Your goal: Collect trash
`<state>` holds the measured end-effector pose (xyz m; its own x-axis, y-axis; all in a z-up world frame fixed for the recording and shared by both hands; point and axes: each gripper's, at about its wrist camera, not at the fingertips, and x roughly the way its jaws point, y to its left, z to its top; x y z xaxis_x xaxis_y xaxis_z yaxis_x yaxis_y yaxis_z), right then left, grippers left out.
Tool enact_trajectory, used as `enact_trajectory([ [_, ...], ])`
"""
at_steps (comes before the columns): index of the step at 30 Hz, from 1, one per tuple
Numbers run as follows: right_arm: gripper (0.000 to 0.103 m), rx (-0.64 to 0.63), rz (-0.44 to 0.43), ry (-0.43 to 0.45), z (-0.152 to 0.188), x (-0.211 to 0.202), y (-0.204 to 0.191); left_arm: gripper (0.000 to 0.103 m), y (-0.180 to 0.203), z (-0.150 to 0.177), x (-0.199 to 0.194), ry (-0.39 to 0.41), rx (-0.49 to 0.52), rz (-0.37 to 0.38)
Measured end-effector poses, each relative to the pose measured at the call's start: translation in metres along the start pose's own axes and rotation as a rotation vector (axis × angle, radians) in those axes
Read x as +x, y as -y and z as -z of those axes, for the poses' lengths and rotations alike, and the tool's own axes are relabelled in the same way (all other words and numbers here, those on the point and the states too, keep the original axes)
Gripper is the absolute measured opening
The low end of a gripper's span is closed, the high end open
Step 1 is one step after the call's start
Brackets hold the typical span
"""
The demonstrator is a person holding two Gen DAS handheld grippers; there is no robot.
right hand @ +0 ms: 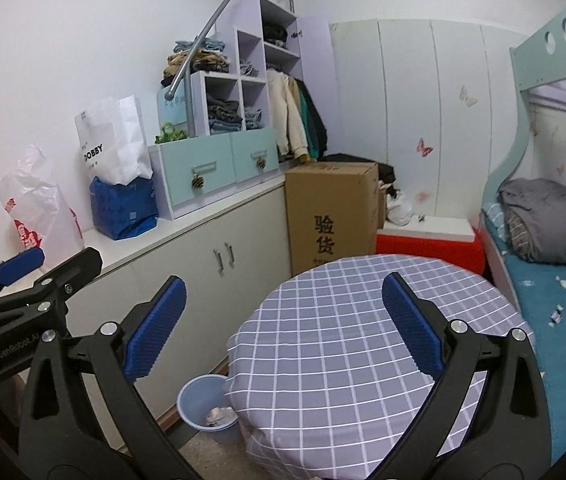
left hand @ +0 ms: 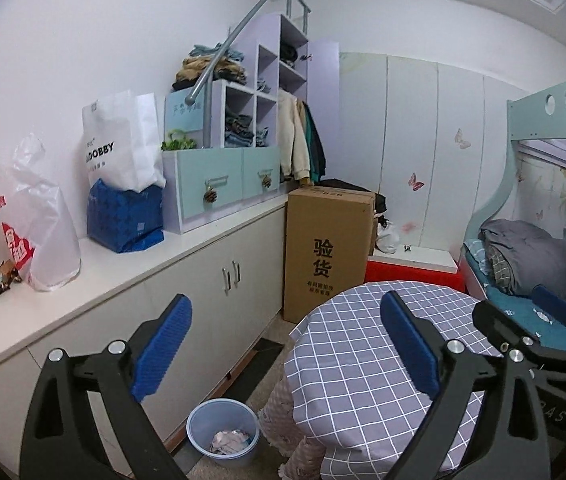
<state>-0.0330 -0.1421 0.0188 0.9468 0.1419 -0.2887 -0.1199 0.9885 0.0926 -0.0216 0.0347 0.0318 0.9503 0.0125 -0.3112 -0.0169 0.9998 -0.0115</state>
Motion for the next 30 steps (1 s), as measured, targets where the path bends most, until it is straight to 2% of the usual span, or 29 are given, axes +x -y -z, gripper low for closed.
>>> enact_trajectory([
  [10,0.097,0.002,0.016,0.011,-0.002,-0.010,0.007,0.093,0.008,-0.003,-0.002,0.009,0.011,0.041],
  [30,0.097,0.015,0.020,-0.033,0.002,0.006,0.010,0.093,0.011,0.002,0.013,-0.003,0.045,0.031],
])
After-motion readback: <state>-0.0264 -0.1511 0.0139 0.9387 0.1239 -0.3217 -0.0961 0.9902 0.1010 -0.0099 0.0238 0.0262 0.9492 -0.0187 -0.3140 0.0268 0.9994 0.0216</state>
